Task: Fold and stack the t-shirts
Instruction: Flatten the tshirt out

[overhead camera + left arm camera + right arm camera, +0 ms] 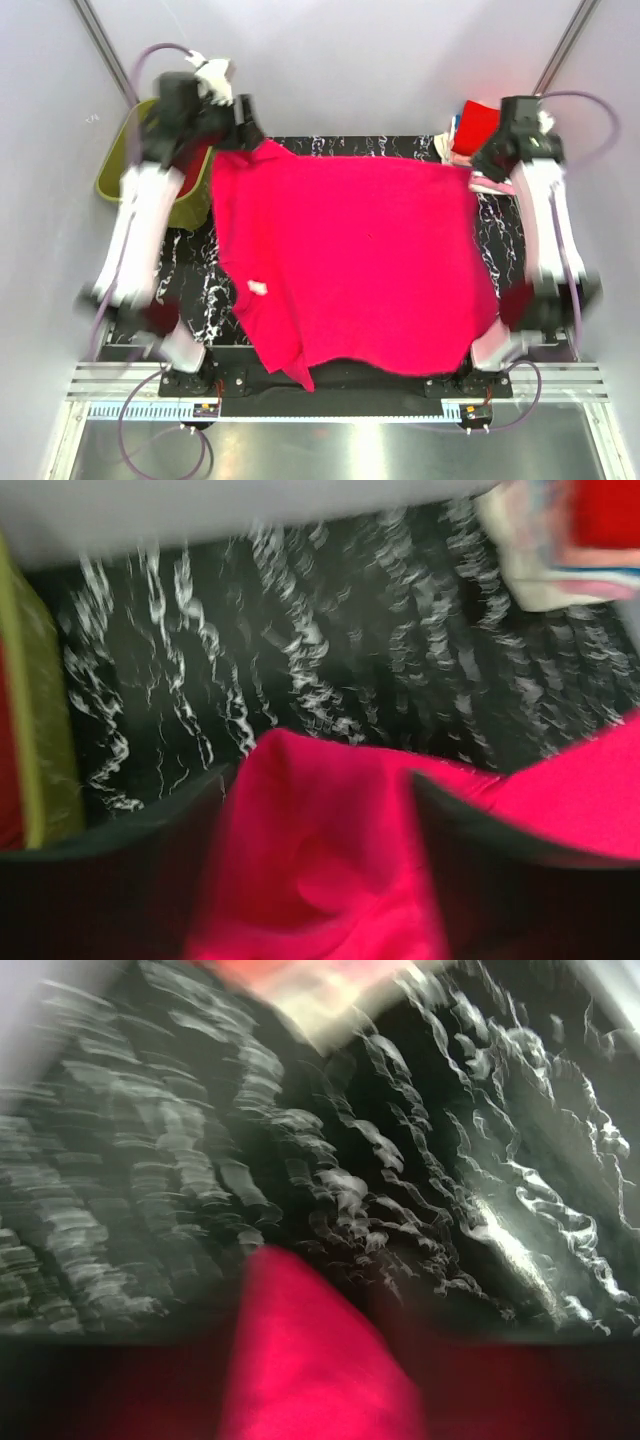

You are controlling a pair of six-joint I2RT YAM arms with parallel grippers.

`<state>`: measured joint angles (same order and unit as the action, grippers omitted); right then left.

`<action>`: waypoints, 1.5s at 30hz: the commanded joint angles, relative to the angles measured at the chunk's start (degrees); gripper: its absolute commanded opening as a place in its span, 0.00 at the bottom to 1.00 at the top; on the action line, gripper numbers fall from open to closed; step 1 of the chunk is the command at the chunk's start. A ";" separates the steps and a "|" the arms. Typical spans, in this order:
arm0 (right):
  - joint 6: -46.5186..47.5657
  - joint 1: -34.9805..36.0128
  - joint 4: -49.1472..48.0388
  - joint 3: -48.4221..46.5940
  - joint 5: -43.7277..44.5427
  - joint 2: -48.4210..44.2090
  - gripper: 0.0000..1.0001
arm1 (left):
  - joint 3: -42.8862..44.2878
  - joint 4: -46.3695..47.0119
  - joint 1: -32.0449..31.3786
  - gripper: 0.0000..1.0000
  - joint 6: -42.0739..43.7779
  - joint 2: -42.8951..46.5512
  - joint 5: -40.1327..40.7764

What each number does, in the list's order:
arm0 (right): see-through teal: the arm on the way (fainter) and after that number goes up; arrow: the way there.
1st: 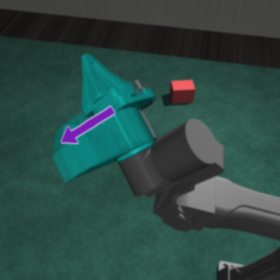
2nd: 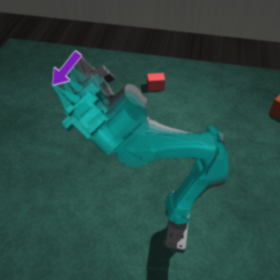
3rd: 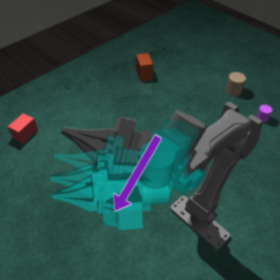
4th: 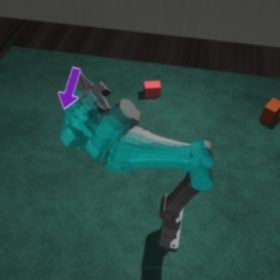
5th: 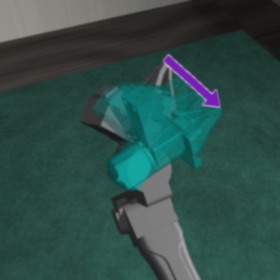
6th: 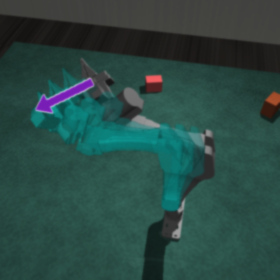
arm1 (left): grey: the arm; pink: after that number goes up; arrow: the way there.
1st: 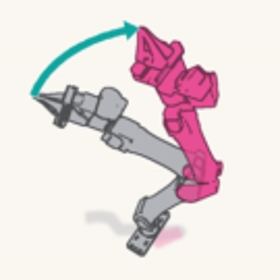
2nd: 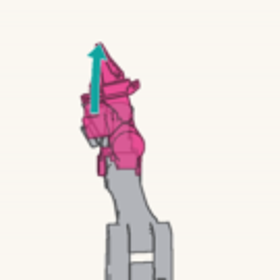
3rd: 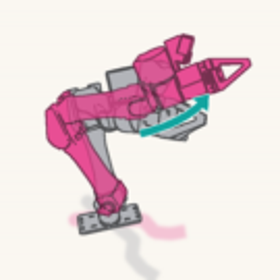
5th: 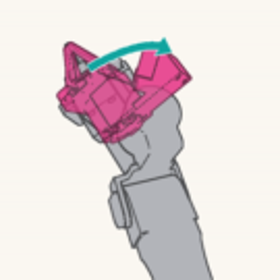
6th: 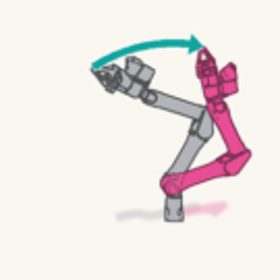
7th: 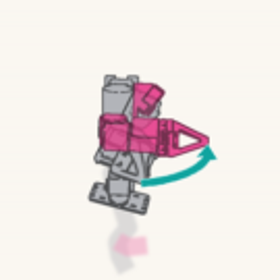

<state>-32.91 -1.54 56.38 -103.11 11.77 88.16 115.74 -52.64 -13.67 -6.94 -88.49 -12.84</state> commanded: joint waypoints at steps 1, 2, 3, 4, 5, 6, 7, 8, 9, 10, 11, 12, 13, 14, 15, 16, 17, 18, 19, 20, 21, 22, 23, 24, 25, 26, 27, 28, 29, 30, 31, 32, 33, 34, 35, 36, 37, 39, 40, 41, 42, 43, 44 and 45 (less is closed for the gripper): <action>-2.07 -5.14 9.45 -12.01 -5.71 21.43 0.93 | 4.28 -2.37 9.01 0.98 -10.89 -22.43 -13.57; -1.64 -4.27 11.19 -14.98 -5.44 23.79 0.99 | 11.01 -5.25 8.75 0.99 -11.42 -24.95 -13.79; -1.37 -3.91 11.38 -16.41 -5.62 24.33 1.00 | 13.17 -5.97 6.66 0.99 -11.17 -26.11 -12.31; -1.28 -3.39 9.12 -15.29 -5.10 21.73 1.00 | 13.89 -5.72 5.42 0.99 -10.73 -24.90 -9.16; -0.76 -2.86 7.45 -13.80 -4.48 19.53 1.00 | 11.89 -3.54 4.45 0.99 -9.86 -23.41 -8.44; -0.67 -2.42 3.86 -11.96 -4.04 14.81 1.00 | 9.70 -1.69 3.31 0.99 -9.76 -21.40 -8.08; -0.84 -2.50 2.69 -8.20 -4.56 12.59 1.00 | 7.07 0.07 3.21 0.99 -10.02 -17.63 -8.08; -0.67 -2.50 2.07 -6.85 -4.39 10.65 1.00 | 3.21 1.91 3.30 0.99 -10.55 -16.12 -7.99; -0.41 -2.42 1.81 -5.80 -4.47 9.06 1.00 | 1.78 2.19 3.30 0.99 -10.46 -14.80 -7.12; -0.14 -2.33 1.54 -3.61 -5.08 6.26 1.00 | -0.76 1.85 3.30 0.99 -10.03 -12.61 -6.94; 0.47 -2.15 1.37 -2.28 -5.35 5.02 1.00 | -2.00 1.67 3.30 0.99 -9.76 -11.46 -6.50; 0.73 -1.63 1.19 -0.97 -5.35 3.79 1.00 | -3.49 1.58 3.21 0.99 -9.50 -10.23 -5.89; 0.91 -1.45 0.41 2.44 -5.70 1.42 1.00 | -5.16 1.75 3.21 0.99 -9.41 -7.60 -5.62; 1.17 -1.27 -0.56 4.56 -6.49 0.10 1.00 | -9.01 2.54 3.13 0.99 -9.41 -6.18 -5.27; 1.26 -1.10 -1.61 6.85 -7.37 -2.18 1.00 | -10.87 2.72 3.04 0.99 -9.50 -4.78 -5.18; 1.44 -0.83 -3.97 11.48 -9.72 -3.25 1.00 | -14.81 2.98 2.86 0.99 -9.15 -2.15 -4.65; 2.14 -0.57 -5.56 14.05 -11.14 -4.30 1.00 | -17.02 3.16 2.25 0.99 -8.97 -0.82 -3.69; 2.32 -0.22 -7.23 16.43 -11.59 -5.18 1.00 | -19.30 3.33 1.98 0.99 -8.79 0.41 -1.51; 2.49 0.48 -9.25 19.84 -14.55 -5.97 1.00 | -23.76 3.34 1.90 0.99 -8.71 2.34 -0.70; 2.76 1.01 -10.14 21.10 -16.06 -6.07 1.00 | -26.07 3.60 1.81 0.99 -8.79 3.22 0.09; 3.11 1.27 -12.24 22.07 -17.64 -5.29 1.00 | -28.44 3.95 1.81 0.99 -9.14 3.84 1.23; 3.81 3.19 -12.95 22.68 -20.44 -4.50 1.00 | -32.73 5.17 1.81 0.99 -9.67 4.81 1.33; 4.34 3.82 -13.48 22.34 -21.51 -3.44 1.00 | -34.95 5.96 1.72 0.99 -10.02 5.16 1.59; 4.95 4.52 -14.01 21.82 -22.74 -0.56 1.00 | -36.80 6.76 1.63 0.99 -10.28 5.25 2.55; 6.09 5.23 -14.02 19.90 -24.93 1.21 1.00 | -39.69 7.98 1.54 0.99 -10.81 5.17 3.08; 6.79 6.80 -13.58 18.49 -25.21 3.23 1.00 | -40.85 8.69 1.54 0.99 -10.99 4.99 3.61; 7.50 7.86 -11.84 16.64 -25.30 7.77 1.00 | -41.82 9.22 1.54 0.99 -11.34 4.03 5.27; 8.81 8.65 -10.86 12.80 -25.39 10.43 1.00 | -42.78 9.83 1.54 0.99 -11.60 3.24 6.07; 9.35 10.14 -10.07 10.84 -25.31 12.98 0.99 | -42.97 10.10 1.54 0.99 -11.69 2.28 6.68; 9.87 10.68 -8.50 7.08 -25.48 18.14 1.00 | -43.23 10.45 1.54 0.99 -11.78 0.27 7.65; 10.84 11.20 -7.44 4.87 -25.74 20.80 1.00 | -43.15 10.89 1.46 0.99 -11.87 -0.89 7.92; 11.02 12.08 -5.77 2.93 -25.83 25.87 1.00 | -42.97 11.24 1.45 0.99 -11.87 -2.03 8.27; 11.11 12.17 -5.15 1.00 -25.83 28.18 1.00 | -42.88 11.59 1.45 0.99 -11.87 -4.13 8.62; 10.85 12.35 -5.14 -1.80 -26.53 30.21 1.00 | -42.10 12.12 1.45 0.99 -11.78 -5.37 8.71; 10.50 12.35 -5.31 -2.70 -27.06 31.88 1.00 | -41.66 12.21 1.54 0.99 -11.69 -6.60 8.80; 9.97 12.35 -6.19 -3.93 -27.76 34.42 1.00 | -41.22 12.47 1.46 0.99 -11.69 -9.05 9.06; 9.36 12.35 -6.89 -4.29 -28.20 35.49 1.00 | -39.91 12.56 1.54 0.99 -11.52 -10.38 9.32; 9.18 12.35 -7.69 -6.39 -27.95 38.21 1.00 | -37.89 12.48 1.54 0.99 -11.17 -14.41 10.28; 9.18 12.26 -7.60 -7.45 -27.59 39.18 1.00 | -36.92 12.30 1.54 0.99 -10.90 -15.91 10.73; 9.35 12.26 -7.17 -8.59 -27.33 40.24 1.00 | -36.04 12.13 1.46 0.99 -10.73 -17.23 11.17; 9.52 12.26 -6.47 -10.86 -26.89 42.25 1.00 | -35.24 12.04 1.54 0.99 -10.64 -19.68 11.69; 10.05 12.26 -6.02 -11.93 -26.71 43.14 1.00 | -33.58 11.95 1.54 0.99 -10.55 -20.92 11.96; 10.32 12.26 -5.50 -13.07 -26.45 44.19 1.00 | -32.61 11.95 1.46 0.99 -10.46 -22.15 12.22; 10.49 12.26 -4.62 -14.82 -26.01 45.94 1.00 | -30.34 11.51 1.54 0.99 -10.38 -24.78 12.40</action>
<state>-23.81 10.87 49.84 -111.90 -14.52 132.27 79.64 -42.39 -12.01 -18.02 -110.04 -3.07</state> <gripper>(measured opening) 0.994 0.985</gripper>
